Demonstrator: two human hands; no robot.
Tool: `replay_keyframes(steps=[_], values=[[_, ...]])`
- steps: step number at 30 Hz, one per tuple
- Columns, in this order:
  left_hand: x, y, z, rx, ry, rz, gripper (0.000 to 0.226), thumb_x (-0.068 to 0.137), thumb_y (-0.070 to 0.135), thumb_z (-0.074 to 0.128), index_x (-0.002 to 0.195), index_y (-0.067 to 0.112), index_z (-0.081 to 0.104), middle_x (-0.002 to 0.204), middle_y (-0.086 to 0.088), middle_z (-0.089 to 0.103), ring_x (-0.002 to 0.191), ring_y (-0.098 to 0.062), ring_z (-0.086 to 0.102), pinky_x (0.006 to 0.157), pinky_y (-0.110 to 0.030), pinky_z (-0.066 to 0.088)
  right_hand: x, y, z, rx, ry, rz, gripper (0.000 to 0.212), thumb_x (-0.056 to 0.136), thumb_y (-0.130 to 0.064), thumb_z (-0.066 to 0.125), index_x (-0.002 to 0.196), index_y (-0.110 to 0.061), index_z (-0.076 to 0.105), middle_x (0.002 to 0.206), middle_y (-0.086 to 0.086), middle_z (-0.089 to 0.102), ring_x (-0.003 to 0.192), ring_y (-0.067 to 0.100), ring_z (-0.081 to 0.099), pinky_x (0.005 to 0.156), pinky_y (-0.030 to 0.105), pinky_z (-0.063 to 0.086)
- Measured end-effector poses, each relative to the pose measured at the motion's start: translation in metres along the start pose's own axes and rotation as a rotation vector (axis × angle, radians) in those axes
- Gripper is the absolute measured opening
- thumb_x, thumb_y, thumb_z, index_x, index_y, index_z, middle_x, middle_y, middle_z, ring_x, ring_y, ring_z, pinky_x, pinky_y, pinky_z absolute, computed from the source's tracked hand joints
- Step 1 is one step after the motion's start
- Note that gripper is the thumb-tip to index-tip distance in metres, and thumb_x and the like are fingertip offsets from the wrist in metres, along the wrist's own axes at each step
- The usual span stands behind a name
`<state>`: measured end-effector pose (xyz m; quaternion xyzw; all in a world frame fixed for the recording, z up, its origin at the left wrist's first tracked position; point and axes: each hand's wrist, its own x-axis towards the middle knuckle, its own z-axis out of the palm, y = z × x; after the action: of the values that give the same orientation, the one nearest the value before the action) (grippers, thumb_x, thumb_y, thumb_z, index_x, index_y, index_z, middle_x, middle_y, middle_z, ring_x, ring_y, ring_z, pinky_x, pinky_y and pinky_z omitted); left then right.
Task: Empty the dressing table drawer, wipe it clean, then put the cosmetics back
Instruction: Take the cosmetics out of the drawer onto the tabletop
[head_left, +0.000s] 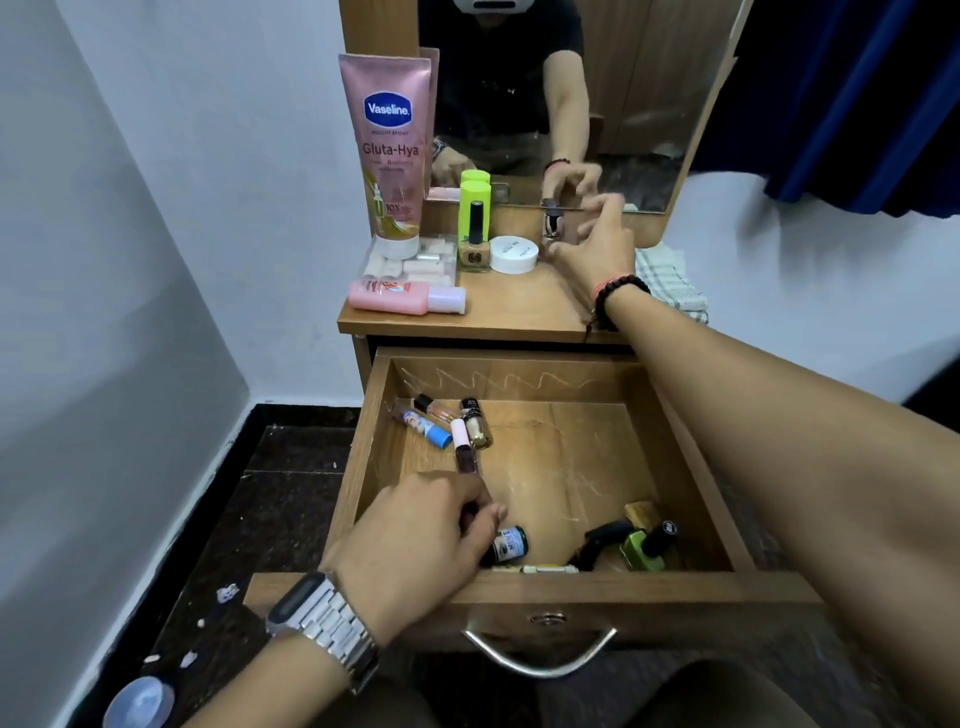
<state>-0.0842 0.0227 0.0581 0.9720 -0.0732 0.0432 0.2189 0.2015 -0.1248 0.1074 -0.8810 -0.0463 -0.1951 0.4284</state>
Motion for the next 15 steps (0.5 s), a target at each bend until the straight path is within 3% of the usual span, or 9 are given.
replay_keyframes(steps=[3, 6, 9, 12, 15], values=[[0.001, 0.002, -0.003, -0.006, -0.034, -0.001, 0.028, 0.092, 0.049, 0.044, 0.090, 0.028, 0.063, 0.074, 0.009, 0.064, 0.070, -0.009, 0.059, 0.061, -0.024, 0.036, -0.016, -0.002, -0.031, 0.003, 0.005, -0.083, 0.042, 0.079, -0.011, 0.065, 0.116, -0.014, 0.047, 0.098, 0.000, 0.055, 0.091, 0.016, 0.055, 0.082, 0.031, 0.047], [0.001, 0.000, -0.002, -0.010, -0.069, -0.025, 0.028, 0.091, 0.051, 0.046, 0.088, 0.029, 0.064, 0.069, 0.009, 0.064, 0.063, -0.006, 0.057, 0.057, -0.022, 0.037, -0.042, -0.006, -0.068, -0.074, -0.104, -0.174, 0.026, 0.081, -0.005, 0.059, 0.104, -0.015, 0.061, 0.097, -0.002, 0.064, 0.088, 0.009, 0.059, 0.085, 0.024, 0.051], [0.004, -0.003, 0.000, -0.015, -0.094, -0.046, 0.028, 0.090, 0.052, 0.048, 0.085, 0.029, 0.064, 0.071, 0.008, 0.067, 0.064, -0.006, 0.059, 0.062, -0.026, 0.047, -0.080, -0.010, -0.107, -0.217, -0.478, -0.243, 0.019, 0.086, -0.006, 0.061, 0.101, -0.015, 0.068, 0.097, 0.001, 0.070, 0.082, 0.007, 0.060, 0.071, 0.005, 0.045], [0.004, -0.004, 0.001, -0.017, -0.120, -0.062, 0.029, 0.090, 0.051, 0.048, 0.083, 0.028, 0.064, 0.073, 0.005, 0.069, 0.067, -0.010, 0.062, 0.068, -0.030, 0.052, -0.119, -0.008, -0.133, -0.454, -0.955, -0.316, 0.024, 0.088, -0.007, 0.060, 0.106, -0.020, 0.069, 0.098, -0.006, 0.071, 0.091, 0.008, 0.065, 0.083, 0.018, 0.050], [0.005, -0.005, 0.001, -0.011, -0.123, -0.053, 0.028, 0.090, 0.050, 0.048, 0.080, 0.028, 0.063, 0.076, 0.003, 0.070, 0.072, -0.014, 0.062, 0.071, -0.032, 0.051, -0.148, 0.006, -0.142, -0.561, -1.186, -0.266, 0.031, 0.084, -0.003, 0.062, 0.110, -0.020, 0.068, 0.102, -0.005, 0.070, 0.095, 0.010, 0.066, 0.090, 0.031, 0.053]])
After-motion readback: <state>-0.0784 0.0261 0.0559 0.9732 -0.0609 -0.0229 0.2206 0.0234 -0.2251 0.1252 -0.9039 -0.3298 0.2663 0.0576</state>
